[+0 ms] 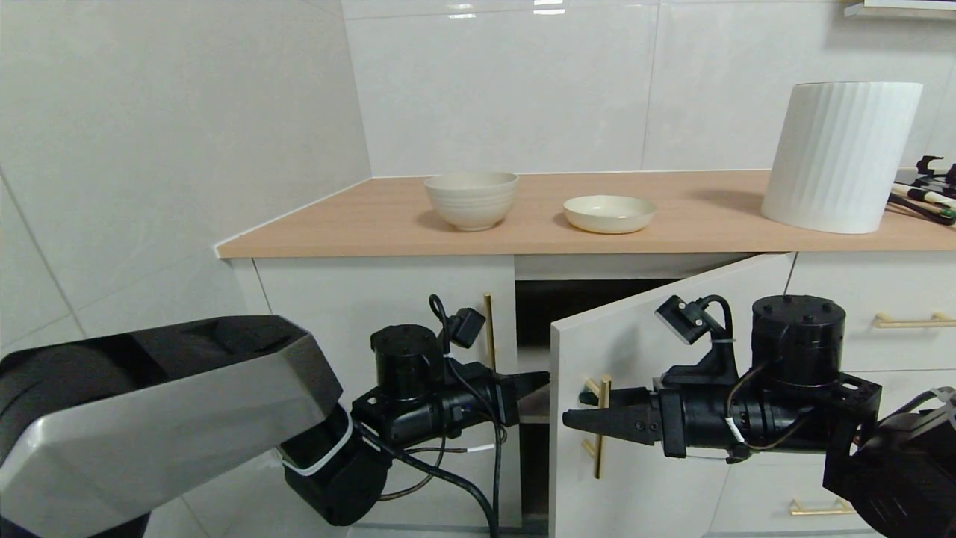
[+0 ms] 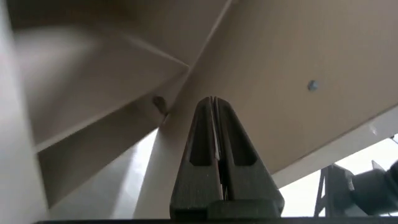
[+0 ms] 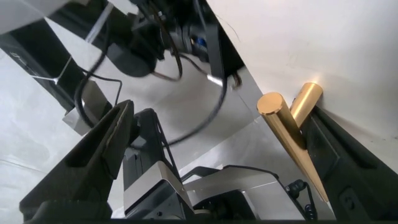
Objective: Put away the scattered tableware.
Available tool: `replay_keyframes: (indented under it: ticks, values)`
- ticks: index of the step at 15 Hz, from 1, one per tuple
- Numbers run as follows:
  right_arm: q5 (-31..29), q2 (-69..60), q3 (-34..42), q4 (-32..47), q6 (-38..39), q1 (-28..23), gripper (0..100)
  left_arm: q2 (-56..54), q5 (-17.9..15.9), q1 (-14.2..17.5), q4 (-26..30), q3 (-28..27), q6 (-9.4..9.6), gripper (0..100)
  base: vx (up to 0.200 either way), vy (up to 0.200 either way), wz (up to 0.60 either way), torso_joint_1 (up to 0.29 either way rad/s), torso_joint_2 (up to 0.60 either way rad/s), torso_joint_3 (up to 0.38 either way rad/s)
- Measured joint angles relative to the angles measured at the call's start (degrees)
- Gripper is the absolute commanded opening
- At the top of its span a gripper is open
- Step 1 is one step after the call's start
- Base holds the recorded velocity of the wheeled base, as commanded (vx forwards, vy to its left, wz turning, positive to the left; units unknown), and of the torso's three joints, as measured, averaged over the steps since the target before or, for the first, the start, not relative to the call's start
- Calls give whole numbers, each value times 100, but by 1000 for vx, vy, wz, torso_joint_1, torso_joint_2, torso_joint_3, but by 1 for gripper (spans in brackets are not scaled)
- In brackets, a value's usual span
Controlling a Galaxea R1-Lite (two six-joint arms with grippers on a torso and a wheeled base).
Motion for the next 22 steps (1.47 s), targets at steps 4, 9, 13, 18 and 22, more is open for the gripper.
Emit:
replay_keyframes:
  ticks: [4, 9, 13, 18, 22]
  values:
    - [26, -4, 38, -13, -38, -99, 100, 104, 0, -245, -22, -141, -7, 0, 0, 0, 0, 0, 0, 0]
    - [28, -66, 273, -35, -84, -441, 100, 123, 0, -325, -20, -177, -7, 0, 0, 0, 0, 0, 0, 0]
    - [-185, -96, 512, -73, -106, -670, 100, 101, 13, -406, -22, -160, -10, 0, 0, 0, 0, 0, 0, 0]
    - [-1122, -444, 1323, -85, -866, -913, 100, 24, 7, -469, -28, -78, -7, 0, 0, 0, 0, 0, 0, 0]
    - [-1349, -1178, 2011, -51, -998, -844, 100, -39, 2, -538, 11, -4, 0, 0, 0, 0, 0, 0, 0, 0]
